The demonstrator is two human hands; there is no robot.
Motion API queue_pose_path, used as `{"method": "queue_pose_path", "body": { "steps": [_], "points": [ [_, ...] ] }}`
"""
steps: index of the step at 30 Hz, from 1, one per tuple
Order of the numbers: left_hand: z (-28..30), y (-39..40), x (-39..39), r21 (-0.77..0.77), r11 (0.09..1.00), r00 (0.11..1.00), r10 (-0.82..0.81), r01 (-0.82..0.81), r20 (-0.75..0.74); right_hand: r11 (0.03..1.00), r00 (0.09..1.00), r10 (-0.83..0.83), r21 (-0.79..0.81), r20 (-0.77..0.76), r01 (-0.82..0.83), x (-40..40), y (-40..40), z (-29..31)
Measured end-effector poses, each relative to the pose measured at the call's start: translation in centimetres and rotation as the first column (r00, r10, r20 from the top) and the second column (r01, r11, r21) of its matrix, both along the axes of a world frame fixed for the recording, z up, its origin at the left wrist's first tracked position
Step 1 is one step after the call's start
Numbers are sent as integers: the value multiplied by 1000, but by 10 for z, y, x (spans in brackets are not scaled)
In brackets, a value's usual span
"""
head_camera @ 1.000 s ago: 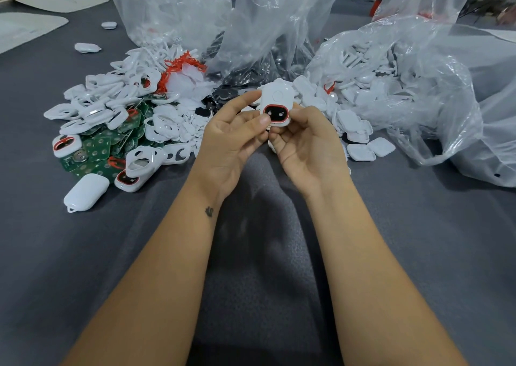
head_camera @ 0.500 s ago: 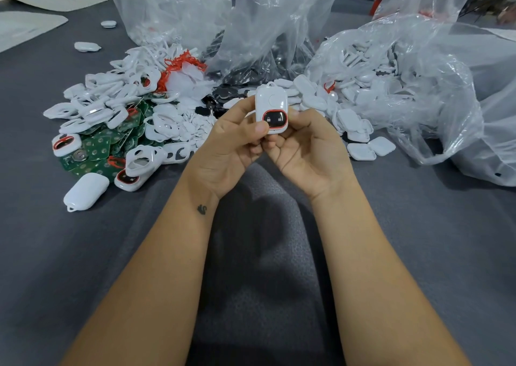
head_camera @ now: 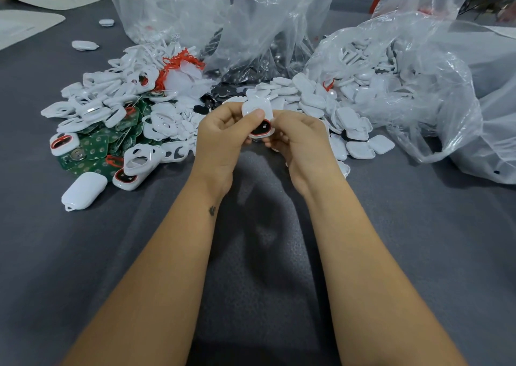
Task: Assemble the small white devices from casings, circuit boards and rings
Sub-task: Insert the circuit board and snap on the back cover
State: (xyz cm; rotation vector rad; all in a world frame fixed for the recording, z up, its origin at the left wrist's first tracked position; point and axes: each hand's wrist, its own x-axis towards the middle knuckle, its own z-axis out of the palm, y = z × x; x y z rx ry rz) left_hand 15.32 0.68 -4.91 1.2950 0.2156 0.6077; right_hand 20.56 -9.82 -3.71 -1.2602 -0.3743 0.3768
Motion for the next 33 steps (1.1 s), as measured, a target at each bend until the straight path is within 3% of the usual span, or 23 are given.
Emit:
{"method": "queue_pose_path", "body": {
  "steps": [14,25,33],
  "points": [
    [5,-2,-2,-45,999,997,-10,7,-73,997,996,-36,-72,82,42,-1,1,-1],
    [6,-3,-1,-15,1000,992,13,-15,-125,967,950,-38,-227,310,113,-3,2,-3],
    [6,-3,-1,-17,999,990,32,-35,-139,972,948,-36,-208,317,107,-4,2,-3]
  ]
}}
